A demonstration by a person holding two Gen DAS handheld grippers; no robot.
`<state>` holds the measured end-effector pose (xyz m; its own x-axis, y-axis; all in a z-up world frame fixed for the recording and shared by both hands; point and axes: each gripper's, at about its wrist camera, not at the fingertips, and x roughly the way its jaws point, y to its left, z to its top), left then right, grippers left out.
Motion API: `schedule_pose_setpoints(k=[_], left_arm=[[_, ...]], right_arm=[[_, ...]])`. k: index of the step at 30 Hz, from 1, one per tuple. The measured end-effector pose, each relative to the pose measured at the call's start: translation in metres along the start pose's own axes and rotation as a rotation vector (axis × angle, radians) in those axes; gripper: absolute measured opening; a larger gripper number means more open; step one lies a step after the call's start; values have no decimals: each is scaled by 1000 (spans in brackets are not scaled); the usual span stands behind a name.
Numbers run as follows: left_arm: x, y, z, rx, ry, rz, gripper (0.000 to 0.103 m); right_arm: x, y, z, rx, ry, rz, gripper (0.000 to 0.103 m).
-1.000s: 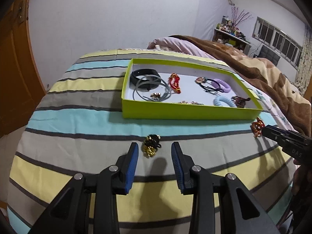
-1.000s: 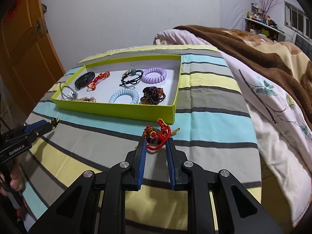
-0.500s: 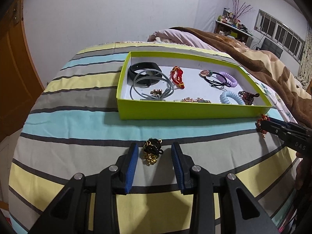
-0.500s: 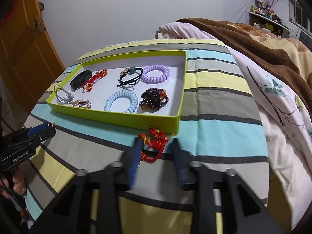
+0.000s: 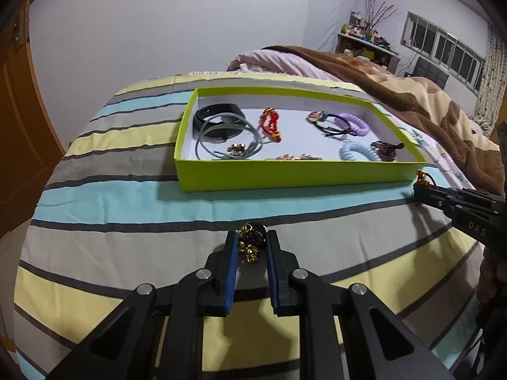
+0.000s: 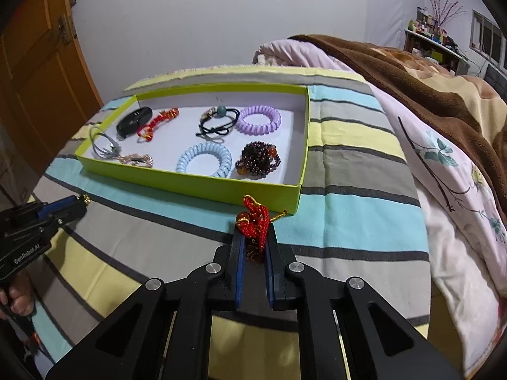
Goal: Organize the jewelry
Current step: 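Grasp the red knotted charm with the right tool while the left tool grasps the black-gold brooch, then carry both items into the lime-green box and open both tools to release them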
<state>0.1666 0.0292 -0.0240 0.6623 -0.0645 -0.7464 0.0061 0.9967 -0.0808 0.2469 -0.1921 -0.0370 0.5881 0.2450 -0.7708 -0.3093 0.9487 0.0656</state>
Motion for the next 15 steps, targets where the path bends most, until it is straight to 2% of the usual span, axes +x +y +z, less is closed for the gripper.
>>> schedule_pose_setpoints(k=[7, 15], left_arm=[[-31, -8, -1, -3, -85, -56, 18], [-56, -15, 8, -4, -149, -66, 18]], right_arm=[[-37, 12, -5, -12, -69, 24, 11], [-67, 24, -4, -28, -132, 42, 11]])
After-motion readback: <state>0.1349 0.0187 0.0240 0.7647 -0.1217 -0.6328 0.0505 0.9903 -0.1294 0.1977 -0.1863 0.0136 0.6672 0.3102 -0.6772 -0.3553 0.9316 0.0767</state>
